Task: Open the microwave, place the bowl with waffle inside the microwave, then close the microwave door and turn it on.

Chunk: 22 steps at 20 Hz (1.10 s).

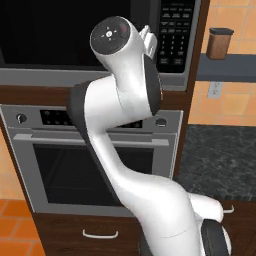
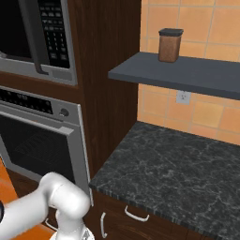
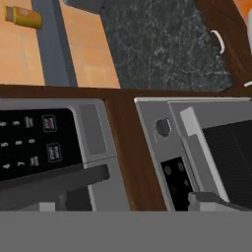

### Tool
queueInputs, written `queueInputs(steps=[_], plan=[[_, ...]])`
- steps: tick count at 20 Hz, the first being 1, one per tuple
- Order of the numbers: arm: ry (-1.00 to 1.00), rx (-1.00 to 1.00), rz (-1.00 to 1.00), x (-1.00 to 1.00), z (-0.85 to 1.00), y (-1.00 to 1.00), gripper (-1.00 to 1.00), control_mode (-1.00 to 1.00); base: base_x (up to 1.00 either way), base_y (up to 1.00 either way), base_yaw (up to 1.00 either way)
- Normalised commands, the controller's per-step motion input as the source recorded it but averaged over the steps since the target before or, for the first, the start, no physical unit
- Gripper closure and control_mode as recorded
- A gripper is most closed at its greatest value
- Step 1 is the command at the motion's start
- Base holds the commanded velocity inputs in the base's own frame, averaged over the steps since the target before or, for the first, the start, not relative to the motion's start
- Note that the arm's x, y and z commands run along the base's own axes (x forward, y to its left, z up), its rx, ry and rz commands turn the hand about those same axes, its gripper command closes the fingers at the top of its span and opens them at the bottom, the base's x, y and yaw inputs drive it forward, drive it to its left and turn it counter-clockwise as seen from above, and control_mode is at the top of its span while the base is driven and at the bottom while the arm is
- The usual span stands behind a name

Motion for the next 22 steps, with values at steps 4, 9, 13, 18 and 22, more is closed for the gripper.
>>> queueInputs(steps=[4, 9, 13, 18, 22], plan=[[-0.03, 0.01, 0.0, -0.3, -0.25, -0.47, -1.0, -1.0, 0.0, 0.0, 0.0], [0.0, -0.04, -0.02, 0.05, 0.0, -0.28, -1.0, -1.0, 0.0, 0.0, 0.0], [0.0, -0.02, -0.04, 0.14, 0.0, -0.29, -1.0, -1.0, 0.0, 0.0, 0.0], [0.0, 0.0, -0.04, 0.35, 0.0, -0.29, -1.0, -1.0, 0.0, 0.0, 0.0], [0.0, 0.0, 0.0, 0.66, 0.0, -0.11, -1.0, -1.0, 0.0, 0.0, 0.0]])
